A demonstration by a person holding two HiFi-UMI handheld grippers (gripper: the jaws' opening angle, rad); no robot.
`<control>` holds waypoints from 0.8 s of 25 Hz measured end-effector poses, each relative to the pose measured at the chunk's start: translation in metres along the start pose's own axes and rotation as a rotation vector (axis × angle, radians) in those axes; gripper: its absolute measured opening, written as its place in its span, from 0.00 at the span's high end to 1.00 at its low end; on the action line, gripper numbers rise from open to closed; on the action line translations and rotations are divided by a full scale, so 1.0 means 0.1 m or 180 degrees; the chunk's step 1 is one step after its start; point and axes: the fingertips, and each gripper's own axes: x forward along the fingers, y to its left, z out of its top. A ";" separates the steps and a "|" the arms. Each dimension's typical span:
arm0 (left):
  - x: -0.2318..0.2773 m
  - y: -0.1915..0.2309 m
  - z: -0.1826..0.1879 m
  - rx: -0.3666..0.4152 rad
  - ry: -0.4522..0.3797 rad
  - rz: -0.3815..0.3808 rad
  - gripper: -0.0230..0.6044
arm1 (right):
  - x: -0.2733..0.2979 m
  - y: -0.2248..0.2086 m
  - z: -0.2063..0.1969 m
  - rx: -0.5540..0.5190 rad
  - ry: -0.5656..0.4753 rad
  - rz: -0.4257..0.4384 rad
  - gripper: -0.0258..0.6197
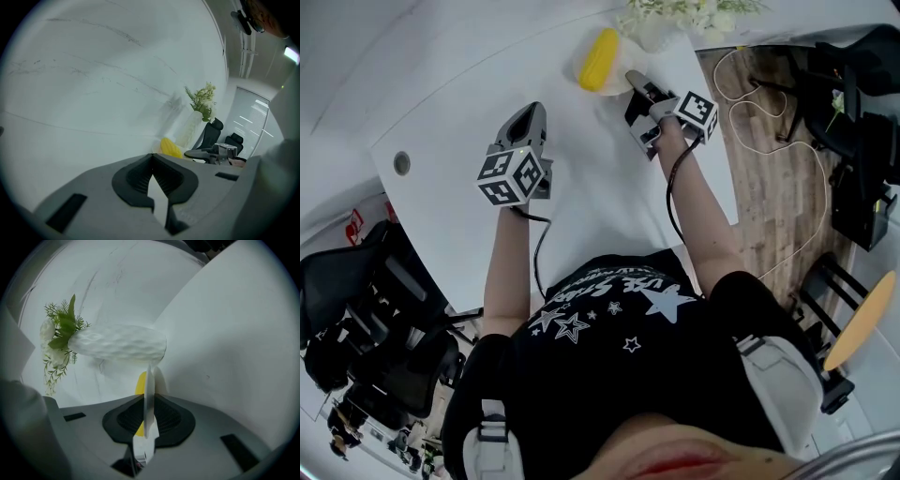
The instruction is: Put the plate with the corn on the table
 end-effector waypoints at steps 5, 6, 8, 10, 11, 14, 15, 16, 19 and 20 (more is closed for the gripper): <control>-0.01 0.01 -0.01 -0.0005 0.0001 -0.0001 0.95 | 0.02 -0.03 0.04 0.0022 -0.0088 -0.0239 0.90; -0.01 0.02 -0.01 -0.0004 -0.0003 0.0006 0.95 | 0.03 -0.03 0.04 -0.0003 -0.0096 -0.0309 0.91; -0.02 0.04 0.00 -0.0006 -0.0011 0.0024 0.95 | 0.05 -0.02 0.04 -0.0035 -0.0104 -0.0416 0.91; -0.02 0.04 -0.01 -0.0016 -0.0009 0.0025 0.95 | 0.06 -0.02 0.05 -0.0042 -0.0103 -0.0493 0.91; -0.02 0.03 -0.01 -0.0020 -0.0007 0.0020 0.95 | 0.06 -0.02 0.05 -0.0049 -0.0099 -0.0526 0.91; -0.02 -0.01 -0.02 -0.0014 -0.0006 0.0005 0.95 | 0.06 -0.03 0.05 -0.0082 -0.0102 -0.0609 0.91; -0.02 -0.02 -0.02 -0.0010 -0.0009 0.0006 0.95 | 0.05 -0.04 0.06 -0.0114 -0.0106 -0.0652 0.91; -0.02 -0.02 -0.01 -0.0005 -0.0014 0.0008 0.95 | 0.05 -0.05 0.06 -0.0168 -0.0101 -0.0717 0.92; -0.03 -0.03 0.00 0.0002 -0.0026 0.0006 0.95 | 0.06 -0.08 0.05 -0.0383 -0.0030 -0.0959 0.93; -0.03 -0.03 0.00 -0.0001 -0.0029 0.0002 0.95 | 0.07 -0.08 0.05 -0.0439 -0.0008 -0.1009 0.93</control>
